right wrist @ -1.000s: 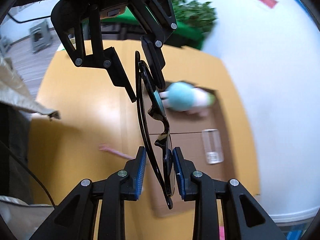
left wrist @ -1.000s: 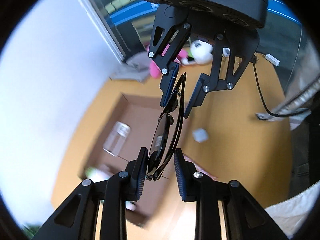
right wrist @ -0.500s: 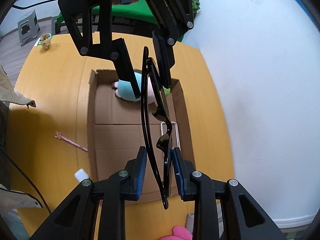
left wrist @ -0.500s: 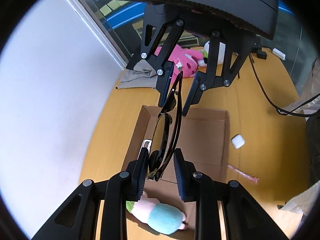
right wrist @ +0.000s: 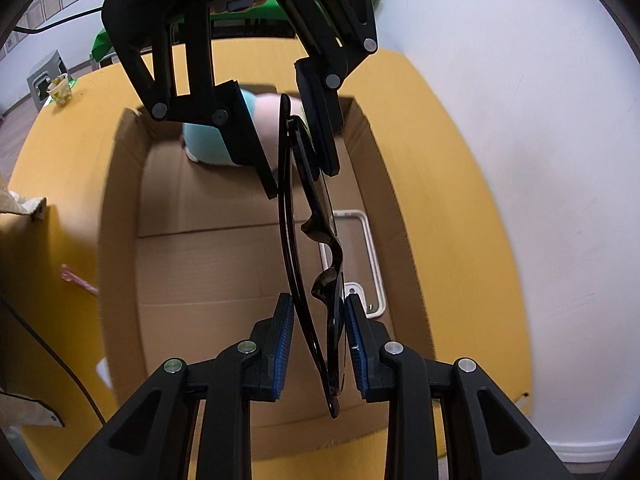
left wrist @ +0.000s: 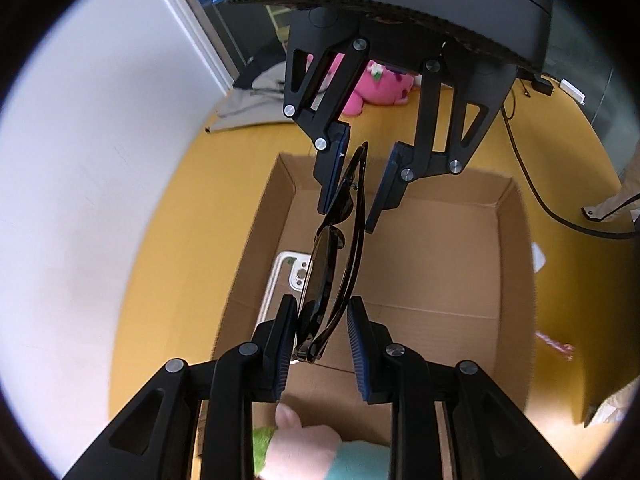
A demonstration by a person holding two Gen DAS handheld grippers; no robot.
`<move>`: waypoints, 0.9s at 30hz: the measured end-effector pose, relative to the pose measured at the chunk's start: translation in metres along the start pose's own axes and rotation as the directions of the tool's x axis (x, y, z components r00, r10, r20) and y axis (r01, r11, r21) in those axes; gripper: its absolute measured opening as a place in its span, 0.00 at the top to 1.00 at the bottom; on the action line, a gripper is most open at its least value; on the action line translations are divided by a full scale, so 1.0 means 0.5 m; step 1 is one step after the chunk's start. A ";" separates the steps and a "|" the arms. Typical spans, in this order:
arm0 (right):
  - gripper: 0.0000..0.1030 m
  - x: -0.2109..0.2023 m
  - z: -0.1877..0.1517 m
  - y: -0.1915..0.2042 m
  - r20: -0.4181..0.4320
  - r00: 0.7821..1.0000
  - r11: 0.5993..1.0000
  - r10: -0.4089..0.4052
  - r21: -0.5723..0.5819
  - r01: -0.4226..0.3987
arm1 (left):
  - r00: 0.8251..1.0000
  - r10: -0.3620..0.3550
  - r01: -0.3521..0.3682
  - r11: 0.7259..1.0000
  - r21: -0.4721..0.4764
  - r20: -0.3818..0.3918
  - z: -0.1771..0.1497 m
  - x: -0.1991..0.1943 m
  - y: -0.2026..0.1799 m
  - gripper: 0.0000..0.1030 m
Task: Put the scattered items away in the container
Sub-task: 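Carry the sunglasses with the right gripper into the box and lower them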
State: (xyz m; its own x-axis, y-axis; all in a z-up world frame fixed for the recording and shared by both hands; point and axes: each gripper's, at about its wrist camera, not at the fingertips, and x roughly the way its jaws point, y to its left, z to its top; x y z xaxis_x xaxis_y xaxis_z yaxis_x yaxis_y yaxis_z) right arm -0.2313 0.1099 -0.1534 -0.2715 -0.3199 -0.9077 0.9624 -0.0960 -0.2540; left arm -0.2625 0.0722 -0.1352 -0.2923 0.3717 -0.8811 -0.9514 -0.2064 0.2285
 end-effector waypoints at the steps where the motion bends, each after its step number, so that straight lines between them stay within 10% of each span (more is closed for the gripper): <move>1: 0.73 0.018 -0.004 -0.003 -0.002 1.000 1.000 0.006 0.002 -0.006 | 1.000 -0.009 0.009 1.000 -0.004 -0.005 -0.006 0.020 0.006 0.76; 27: 0.71 0.309 -0.054 0.019 -0.108 0.984 0.990 0.142 0.032 -0.139 | 0.981 -0.074 0.073 0.997 -0.017 -0.181 -0.132 0.288 0.005 0.63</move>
State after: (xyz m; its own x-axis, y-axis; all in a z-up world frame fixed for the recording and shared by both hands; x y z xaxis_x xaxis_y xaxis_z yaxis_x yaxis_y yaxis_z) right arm -0.2640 0.0848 -0.3052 -0.1298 -0.2270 -0.9652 0.9902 -0.0808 -0.1141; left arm -0.3008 0.0655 -0.2889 -0.1982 0.2162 -0.9560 -0.9683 -0.1946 0.1568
